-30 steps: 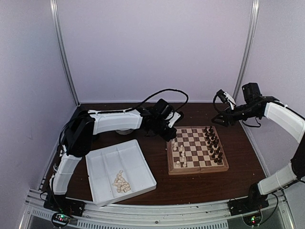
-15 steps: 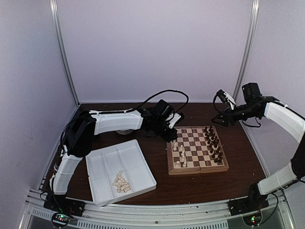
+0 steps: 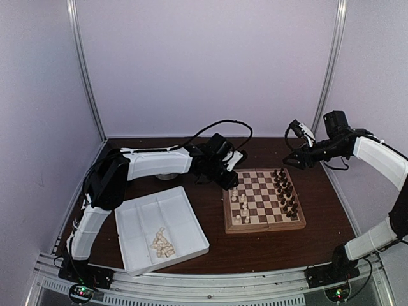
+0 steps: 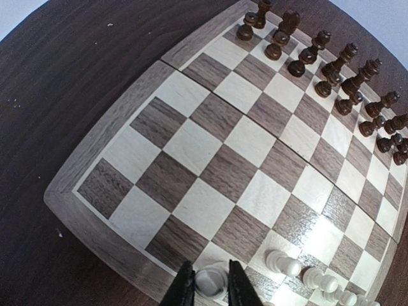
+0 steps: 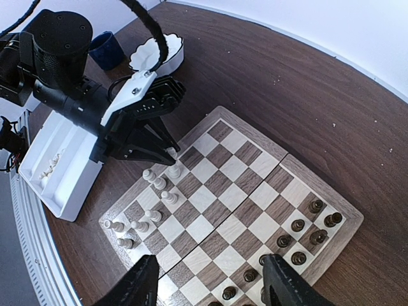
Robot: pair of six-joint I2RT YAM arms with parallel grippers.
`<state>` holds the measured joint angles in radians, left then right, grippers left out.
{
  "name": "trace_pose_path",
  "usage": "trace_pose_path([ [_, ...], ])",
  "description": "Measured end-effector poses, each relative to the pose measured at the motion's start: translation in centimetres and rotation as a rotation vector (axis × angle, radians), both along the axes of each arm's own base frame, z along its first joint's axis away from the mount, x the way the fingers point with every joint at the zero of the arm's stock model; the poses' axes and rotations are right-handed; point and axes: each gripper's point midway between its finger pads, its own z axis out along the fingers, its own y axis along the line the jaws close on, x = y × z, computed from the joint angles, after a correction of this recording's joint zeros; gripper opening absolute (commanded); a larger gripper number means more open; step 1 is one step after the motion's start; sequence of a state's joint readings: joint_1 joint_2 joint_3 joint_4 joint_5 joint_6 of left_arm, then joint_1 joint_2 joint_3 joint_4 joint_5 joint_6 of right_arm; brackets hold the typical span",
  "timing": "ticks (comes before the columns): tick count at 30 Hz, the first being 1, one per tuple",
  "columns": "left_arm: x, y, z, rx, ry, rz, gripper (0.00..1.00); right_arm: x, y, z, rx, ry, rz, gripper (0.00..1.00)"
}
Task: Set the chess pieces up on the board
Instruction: Place the queen at d1.
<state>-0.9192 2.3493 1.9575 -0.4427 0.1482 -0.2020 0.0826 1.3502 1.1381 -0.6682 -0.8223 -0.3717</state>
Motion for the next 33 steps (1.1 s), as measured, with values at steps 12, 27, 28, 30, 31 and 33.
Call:
trace_pose_path([
  [12,-0.1,-0.03,-0.01,-0.004,0.008,0.001,0.28,0.08,0.01,-0.24,-0.001,0.007,0.0,0.6],
  [27,-0.13,-0.01,-0.04,-0.003,0.012,0.003,0.31,0.08,0.01,-0.24,-0.001,0.007,0.0,0.6],
  [28,-0.15,-0.02,-0.04,-0.004,0.013,0.002,0.32,0.07,0.01,-0.23,0.0,0.007,0.0,0.6],
  [30,-0.24,-0.06,-0.04,-0.006,0.017,-0.001,0.34,0.07,0.01,-0.23,0.0,0.007,0.0,0.6],
  [31,-0.28,-0.09,-0.03,-0.008,0.019,-0.002,0.35,0.07,0.01,-0.23,0.0,0.007,0.0,0.6],
  [33,-0.34,-0.14,0.0,-0.011,0.023,-0.004,0.36,0.08,0.01,-0.24,-0.001,0.007,0.0,0.6],
])
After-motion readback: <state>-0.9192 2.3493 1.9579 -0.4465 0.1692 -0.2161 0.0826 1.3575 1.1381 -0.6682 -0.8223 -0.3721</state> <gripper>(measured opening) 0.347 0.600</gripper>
